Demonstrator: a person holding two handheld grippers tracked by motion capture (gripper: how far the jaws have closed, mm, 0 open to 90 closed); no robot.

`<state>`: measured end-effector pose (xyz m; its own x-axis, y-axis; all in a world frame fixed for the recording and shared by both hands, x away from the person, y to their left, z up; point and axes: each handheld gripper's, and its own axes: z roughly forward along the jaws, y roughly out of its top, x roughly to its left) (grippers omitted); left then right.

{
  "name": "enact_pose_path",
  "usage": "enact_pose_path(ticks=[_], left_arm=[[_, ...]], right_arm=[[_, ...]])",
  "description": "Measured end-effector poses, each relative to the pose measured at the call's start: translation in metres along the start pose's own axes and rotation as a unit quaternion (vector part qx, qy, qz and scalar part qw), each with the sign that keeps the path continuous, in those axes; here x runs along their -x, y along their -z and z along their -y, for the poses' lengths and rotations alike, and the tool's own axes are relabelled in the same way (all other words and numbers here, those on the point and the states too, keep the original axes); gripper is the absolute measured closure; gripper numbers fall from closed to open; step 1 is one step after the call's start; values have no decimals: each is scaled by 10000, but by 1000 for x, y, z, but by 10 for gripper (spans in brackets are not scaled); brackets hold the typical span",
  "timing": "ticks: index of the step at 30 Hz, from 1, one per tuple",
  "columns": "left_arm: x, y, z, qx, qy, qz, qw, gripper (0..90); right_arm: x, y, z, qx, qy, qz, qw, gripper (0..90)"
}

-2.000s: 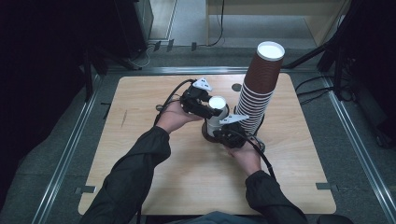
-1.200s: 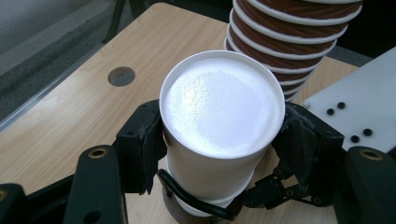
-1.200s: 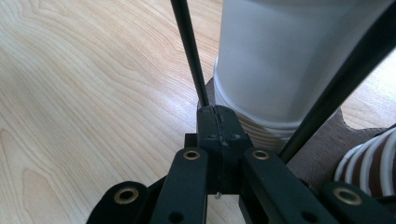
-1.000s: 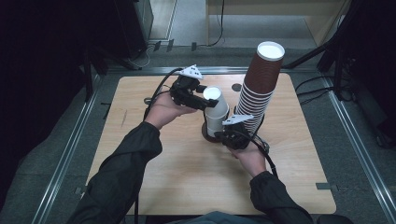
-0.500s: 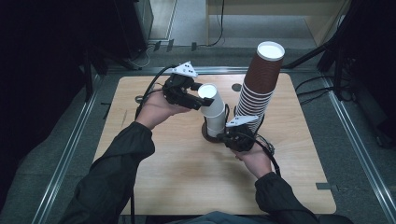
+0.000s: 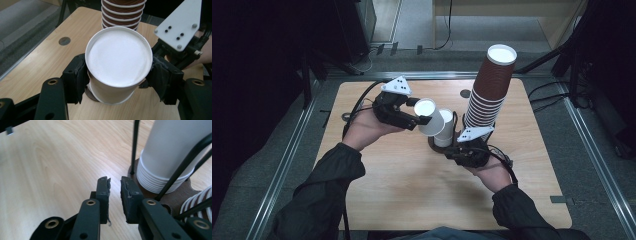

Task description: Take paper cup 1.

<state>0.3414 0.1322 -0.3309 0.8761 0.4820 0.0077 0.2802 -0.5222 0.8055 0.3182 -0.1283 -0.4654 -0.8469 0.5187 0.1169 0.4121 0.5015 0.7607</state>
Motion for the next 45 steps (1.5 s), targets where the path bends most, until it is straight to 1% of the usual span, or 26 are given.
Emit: enact_pose_path(ticks=[1, 2, 4, 5, 7, 10, 12, 13, 14, 15, 17, 20, 21, 22, 25, 28, 30, 33, 36, 37, 39, 40, 42, 43, 44, 45], left_arm=[[0, 0, 0, 0, 0, 0, 10000, 351], [2, 2, 6, 17, 16, 9, 10000, 351], [3, 2, 10, 13, 46, 18, 10000, 351], [5, 3, 17, 5, 64, 51, 10000, 352], [6, 3, 20, 17, 95, 55, 9999, 351], [10, 2, 31, -7, 97, 112, 9999, 351], [14, 0, 38, -23, 95, 144, 9998, 351], [15, 0, 40, -33, 92, 163, 9998, 351], [17, -2, 45, -30, 112, 172, 9998, 351], [18, -4, 48, -34, 131, 188, 9997, 351], [21, -7, 55, -42, 145, 212, 9997, 351], [25, -13, 64, -14, 213, 253, 9995, 351], [27, -17, 70, -34, 229, 296, 9993, 351], [27, -17, 70, -34, 229, 296, 9993, 351], [30, -25, 79, -30, 295, 371, 9989, 351], [32, -32, 86, -85, 286, 413, 9987, 351], [33, -36, 89, -132, 304, 458, 9984, 351], [35, -41, 93, -128, 341, 517, 9980, 350], [37, -48, 96, -173, 347, 558, 9977, 350], [37, -49, 96, -150, 354, 587, 9975, 350], [38, -52, 96, 2, 456, 743, 9962, 351], [39, -53, 95, 44, 464, 804, 9957, 350], [40, -56, 95, 74, 473, 878, 9950, 350], [40, -56, 95, 74, 473, 878, 9950, 350], [41, -57, 94, 44, 415, 886, 9952, 350], [42, -59, 94, 31, 424, 922, 9948, 350]], right_arm=[[0, 0, 0, 0, 0, 0, 10000, 743], [-1, 4, 1, 23, 105, -111, 9999, 718], [-2, 6, 1, 14, 179, -186, 9997, 689], [-2, 8, 2, 5, 212, -250, 9995, 686], [-3, 9, 2, 7, 235, -271, 9994, 674], [-3, 12, 3, 29, 314, -459, 9985, 614], [-3, 13, 5, 32, 386, -608, 9974, 555], [-3, 13, 5, 32, 386, -608, 9974, 555], [-3, 14, 7, 18, 458, -636, 9969, 513], [-3, 14, 7, 18, 458, -636, 9969, 513], [-2, 14, 8, 25, 488, -686, 9964, 477], [-2, 15, 8, -39, 533, -704, 9961, 450], [-2, 15, 10, -31, 565, -716, 9958, 423], [-2, 15, 10, -31, 565, -716, 9958, 423], [0, 18, 13, 37, 599, -747, 9954, 373], [0, 21, 15, 4, 592, -804, 9950, 346], [0, 22, 16, 17, 611, -832, 9947, 331], [-1, 22, 16, 62, 652, -898, 9938, 305], [-2, 20, 17, 23, 658, -948, 9933, 294], [-2, 19, 18, 29, 662, -957, 9932, 290], [-2, 17, 19, 63, 711, -999, 9924, 264], [-2, 16, 19, 74, 686, -1024, 9923, 260], [-2, 16, 19, 101, 680, -1053, 9921, 246], [-2, 16, 19, 101, 680, -1053, 9921, 246], [-3, 15, 18, 142, 654, -1121, 9914, 234], [-2, 15, 18, 155, 680, -1115, 9913, 226]])
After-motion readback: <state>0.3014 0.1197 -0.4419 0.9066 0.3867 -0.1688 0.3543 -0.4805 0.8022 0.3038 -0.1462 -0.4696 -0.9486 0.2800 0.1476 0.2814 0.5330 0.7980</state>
